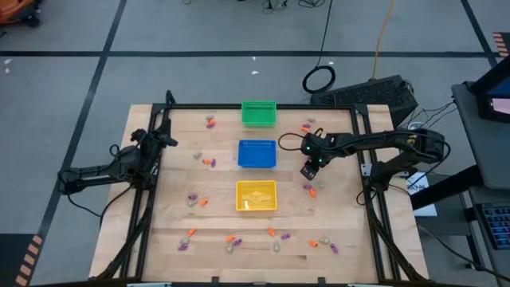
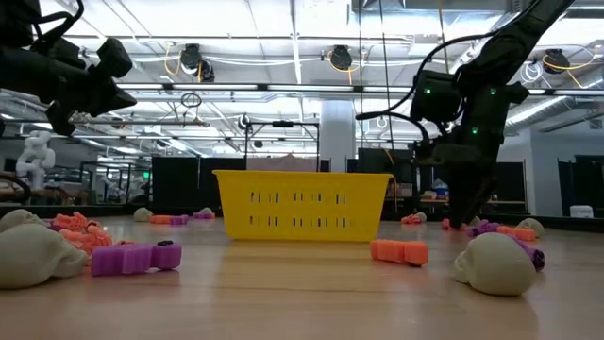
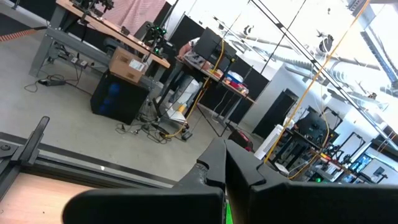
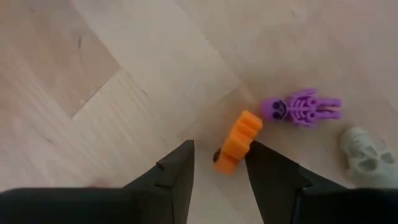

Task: Sort Halloween decoration
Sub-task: Put the orange skeleton toy into the yellow bin

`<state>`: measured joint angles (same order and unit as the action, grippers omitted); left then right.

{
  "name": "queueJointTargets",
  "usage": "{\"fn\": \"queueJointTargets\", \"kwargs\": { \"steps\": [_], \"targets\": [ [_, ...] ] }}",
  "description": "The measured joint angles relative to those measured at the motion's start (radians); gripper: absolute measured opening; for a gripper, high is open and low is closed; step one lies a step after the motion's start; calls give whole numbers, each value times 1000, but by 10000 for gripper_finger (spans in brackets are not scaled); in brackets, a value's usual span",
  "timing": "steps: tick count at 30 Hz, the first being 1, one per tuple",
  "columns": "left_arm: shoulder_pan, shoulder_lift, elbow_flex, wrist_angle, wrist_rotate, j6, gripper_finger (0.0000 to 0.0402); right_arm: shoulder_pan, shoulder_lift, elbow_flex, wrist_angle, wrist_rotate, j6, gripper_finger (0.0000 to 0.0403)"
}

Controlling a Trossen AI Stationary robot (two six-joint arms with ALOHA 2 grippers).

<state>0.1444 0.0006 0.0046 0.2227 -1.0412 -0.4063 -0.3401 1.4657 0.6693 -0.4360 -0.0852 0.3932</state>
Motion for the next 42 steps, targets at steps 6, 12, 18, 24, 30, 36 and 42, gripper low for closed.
{"fn": "queueJointTargets", "kwargs": {
  "steps": [6, 12, 18, 24, 30, 36, 42],
  "targets": [
    [0, 0, 0, 0, 0, 0, 0, -6, 3, -1, 6, 6, 90, 108],
    [0, 0, 0, 0, 0, 0, 0, 15, 4, -2, 6, 80, 186, 34],
    [0, 0, 0, 0, 0, 0, 0, 66, 5, 0, 13, 150, 10, 8],
    [0, 0, 0, 0, 0, 0, 0, 125, -23, 106, -105, 50, 9, 14],
    [0, 0, 0, 0, 0, 0, 0, 209, -45, 283, -172, 55, 10, 15],
    [0, 0, 0, 0, 0, 0, 0, 312, -3, 423, -91, 56, 3, 15],
    [0, 0, 0, 0, 0, 0, 0, 407, 138, 517, 26, 56, 31, 15]
  ]
}}
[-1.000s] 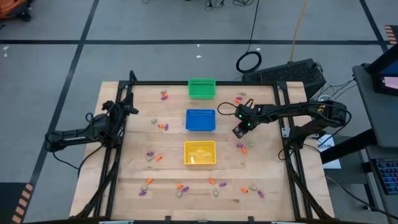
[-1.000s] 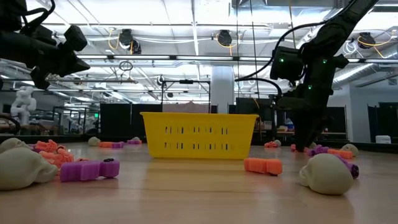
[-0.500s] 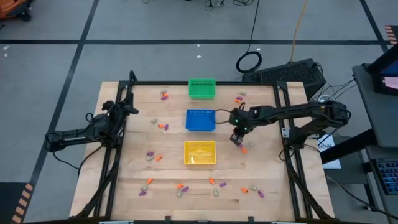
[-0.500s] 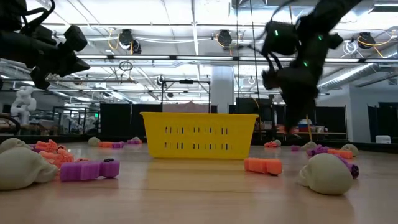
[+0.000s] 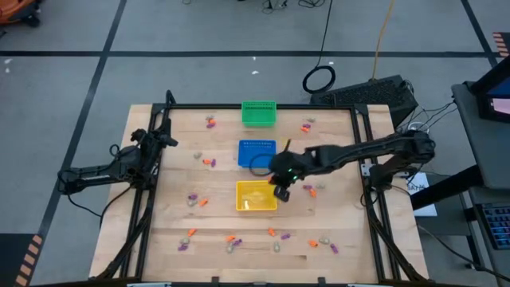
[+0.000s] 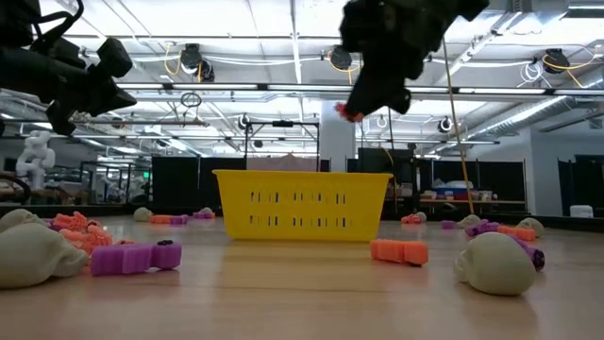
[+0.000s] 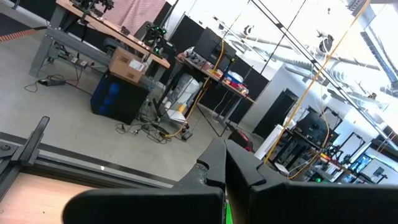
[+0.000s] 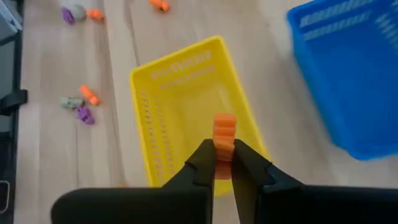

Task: Sort Halloween decoration
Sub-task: Put the orange skeleton toy into the yellow bin, then put the white skull toy into the green bin

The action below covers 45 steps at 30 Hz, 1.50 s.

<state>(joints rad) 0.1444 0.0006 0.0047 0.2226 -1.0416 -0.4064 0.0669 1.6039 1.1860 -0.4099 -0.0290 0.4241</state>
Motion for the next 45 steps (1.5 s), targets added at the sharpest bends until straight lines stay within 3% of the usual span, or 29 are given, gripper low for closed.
{"fn": "queueJointTargets", "kwargs": {
  "steps": [10, 20, 26, 37, 42, 45],
  "targets": [
    [0, 0, 0, 0, 0, 0, 0, 48, 309, 220, -53, 3, 19, 15],
    [0, 0, 0, 0, 0, 0, 0, 20, 452, 266, -80, 1, 6, 16],
    [0, 0, 0, 0, 0, 0, 0, 6, 451, 266, -80, 1, 1, 37],
    [0, 0, 0, 0, 0, 0, 0, 18, 448, 364, -115, 2, -116, 142],
    [0, 0, 0, 0, 0, 0, 0, 21, 418, 400, -136, 16, -258, 114],
    [0, 0, 0, 0, 0, 0, 0, 20, 387, 400, -97, 122, -308, 68]
  ]
}}
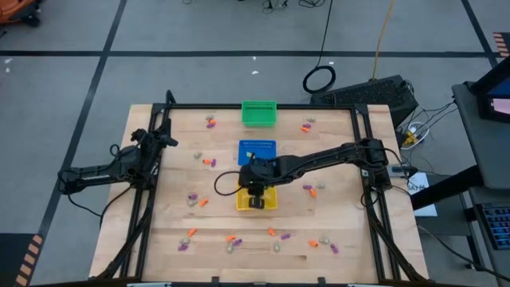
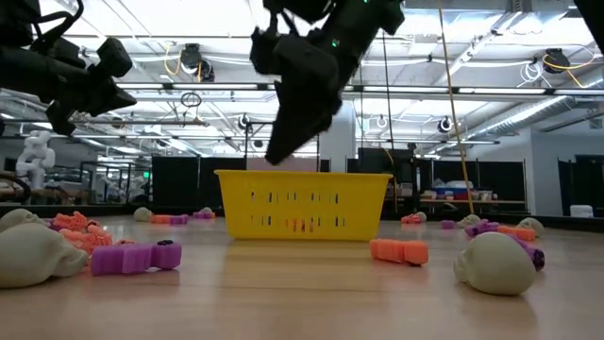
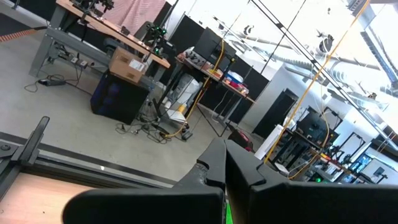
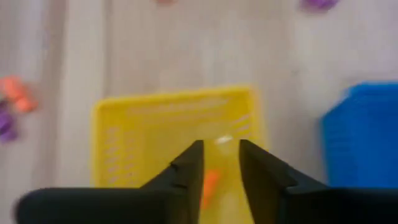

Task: Sort Halloween decoration
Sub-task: Put the white skull toy into the green bin

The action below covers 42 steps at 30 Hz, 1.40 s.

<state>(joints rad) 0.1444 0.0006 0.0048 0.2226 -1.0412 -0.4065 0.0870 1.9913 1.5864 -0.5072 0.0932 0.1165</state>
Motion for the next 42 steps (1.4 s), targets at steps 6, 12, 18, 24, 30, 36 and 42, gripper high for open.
{"fn": "queueJointTargets", "kwargs": {
  "steps": [6, 12, 18, 24, 30, 36, 42],
  "targets": [
    [0, 0, 0, 0, 0, 0, 0, -28, -82, -50, 105, 35, -132, 9],
    [0, 0, 0, 0, 0, 0, 0, -77, -185, -307, 369, -43, -147, 2],
    [0, 0, 0, 1, 0, -6, 0, -132, -369, -586, 572, -37, -88, 1],
    [-1, 0, 0, 7, 0, -7, 0, -177, -595, -817, 600, 90, -69, 1],
    [0, 0, 0, 31, -20, -5, 0, -255, -756, -969, 595, 95, -58, 0],
    [0, 0, 0, 16, -18, -4, 0, -385, -812, -1042, 534, 94, -78, 0],
    [0, 0, 0, 12, -20, 3, 0, -544, -798, -1044, 540, 90, -114, 0]
  ]
}}
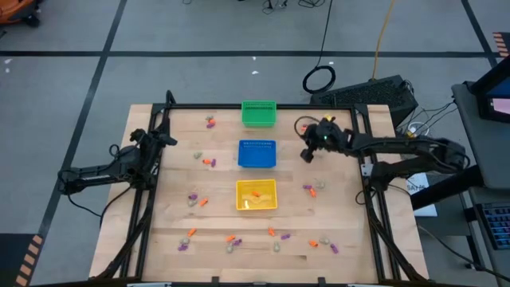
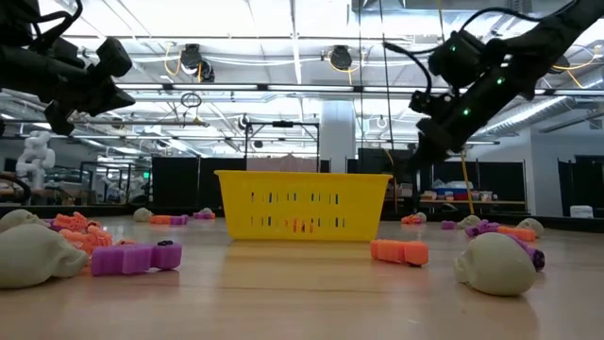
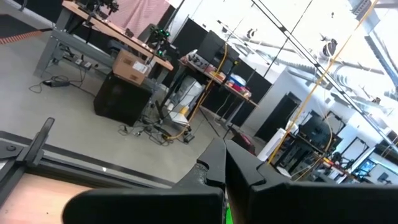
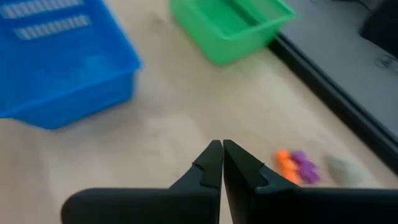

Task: Sort Halloween decoration
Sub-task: Put the white skull toy into the green bin

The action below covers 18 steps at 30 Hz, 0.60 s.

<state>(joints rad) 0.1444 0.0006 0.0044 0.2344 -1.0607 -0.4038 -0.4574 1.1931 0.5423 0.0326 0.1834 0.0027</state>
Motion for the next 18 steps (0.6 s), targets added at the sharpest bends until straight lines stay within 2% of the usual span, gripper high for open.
{"fn": "queueJointTargets", "kwargs": {
  "steps": [2, 6, 10, 12, 18],
  "targets": [
    [0, 0, 0, -3, -2, 3, 0, -61, 0, 0, 2, -1, -9, 0],
    [0, 0, 0, -7, 2, 152, 0, -188, 6, 18, -3, -11, -20, 0],
    [0, 0, 0, -5, 24, 183, 0, -284, 65, 79, -38, -109, -51, 4],
    [1, 0, 0, -9, 105, 233, 0, -306, 118, 133, -60, -133, -73, 10],
    [0, 3, 0, -11, 495, 353, 0, -348, 284, 336, -236, -137, -183, 40]
  ]
}}
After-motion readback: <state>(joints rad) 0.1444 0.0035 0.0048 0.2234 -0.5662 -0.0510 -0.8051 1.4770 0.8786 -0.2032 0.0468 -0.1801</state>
